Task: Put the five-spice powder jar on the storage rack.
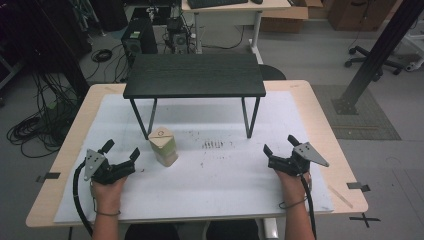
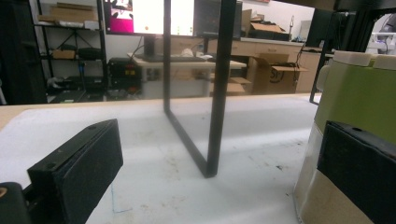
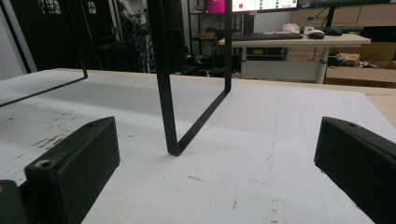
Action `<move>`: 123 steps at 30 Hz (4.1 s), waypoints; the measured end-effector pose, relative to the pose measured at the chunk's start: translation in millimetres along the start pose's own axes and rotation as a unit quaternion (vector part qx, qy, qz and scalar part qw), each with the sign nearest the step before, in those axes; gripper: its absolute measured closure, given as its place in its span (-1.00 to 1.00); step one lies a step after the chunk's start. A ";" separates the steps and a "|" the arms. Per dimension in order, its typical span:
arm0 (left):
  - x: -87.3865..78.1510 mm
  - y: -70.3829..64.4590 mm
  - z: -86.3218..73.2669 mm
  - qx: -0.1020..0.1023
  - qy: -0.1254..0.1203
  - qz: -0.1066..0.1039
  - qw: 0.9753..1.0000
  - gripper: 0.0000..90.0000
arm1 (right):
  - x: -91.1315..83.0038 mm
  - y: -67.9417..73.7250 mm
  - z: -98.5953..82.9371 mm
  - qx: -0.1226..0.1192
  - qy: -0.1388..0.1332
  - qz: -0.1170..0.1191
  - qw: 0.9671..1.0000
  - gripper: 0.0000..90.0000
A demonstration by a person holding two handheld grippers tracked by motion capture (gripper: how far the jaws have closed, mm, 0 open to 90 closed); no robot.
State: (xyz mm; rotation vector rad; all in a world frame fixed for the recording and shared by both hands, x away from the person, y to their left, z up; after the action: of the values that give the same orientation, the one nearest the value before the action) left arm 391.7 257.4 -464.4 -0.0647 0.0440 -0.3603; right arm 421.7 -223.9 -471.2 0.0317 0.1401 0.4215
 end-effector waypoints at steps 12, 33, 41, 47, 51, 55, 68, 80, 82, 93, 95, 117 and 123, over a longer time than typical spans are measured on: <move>0.0 0.6 -0.1 0.001 0.001 0.003 1.000 -0.99 | -0.3 0.4 0.5 0.003 -0.002 0.005 1.000 -1.00; -1.5 8.0 2.5 -0.032 0.001 0.011 0.999 -0.99 | -3.4 -3.2 2.3 0.020 -0.013 0.002 1.000 -1.00; -10.4 9.0 10.0 -0.036 0.001 -0.010 0.999 -0.99 | -3.3 -3.2 2.6 0.025 -0.014 0.005 1.000 -1.00; -15.2 3.1 20.2 -0.035 -0.008 -0.033 0.999 -0.99 | -3.3 -3.5 2.7 0.026 -0.015 0.006 1.000 -1.00; -19.0 -4.9 31.2 -0.031 -0.018 -0.052 0.998 -0.99 | -3.3 -3.4 2.6 0.027 -0.014 0.006 1.000 -1.00; -20.4 -8.9 37.0 -0.025 -0.018 -0.062 0.998 -0.99 | -3.3 -3.5 2.5 0.029 -0.014 0.006 0.999 -1.00; -21.7 -22.5 51.5 -0.007 -0.013 -0.090 0.996 -1.00 | -3.0 -2.7 2.4 0.024 -0.013 0.008 1.000 -1.00; -20.4 -38.0 58.2 0.004 -0.002 -0.116 0.993 -1.00 | -3.0 -2.8 2.4 0.025 -0.014 0.008 1.000 -1.00; -19.7 -40.9 58.6 0.001 0.003 -0.124 0.992 -1.00 | -3.0 -2.8 2.4 0.025 -0.014 0.009 1.000 -1.00; -13.2 -57.4 51.0 0.027 0.042 -0.141 0.989 -0.99 | -3.1 -2.8 2.5 0.026 -0.014 0.009 1.000 -1.00; -12.3 -58.8 50.0 0.031 0.046 -0.142 0.988 -0.99 | -3.2 -2.9 2.5 0.026 -0.014 0.009 1.000 -1.00; 3.9 -69.9 34.2 0.053 0.125 -0.144 0.980 -0.99 | -3.9 -2.9 3.2 0.031 -0.017 0.012 0.999 -1.00; 6.9 -69.9 29.2 0.054 0.145 -0.140 0.978 -0.99 | -4.1 -3.0 3.3 0.032 -0.018 0.012 0.999 -1.00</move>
State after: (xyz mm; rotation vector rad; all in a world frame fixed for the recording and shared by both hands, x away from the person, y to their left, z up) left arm 375.3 191.4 -430.5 0.0902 0.3068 -0.6514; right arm 419.7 -228.4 -467.6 0.1036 0.1178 0.4411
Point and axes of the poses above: each handheld gripper's, and its own axes: x roughly forward along the jaws, z roughly out of its top, y roughly to its left, the point moved 10 cm from there along x, roughly forward along the jaws, and after that the axes turned 1 degree about -z, right-handed, at the moved point
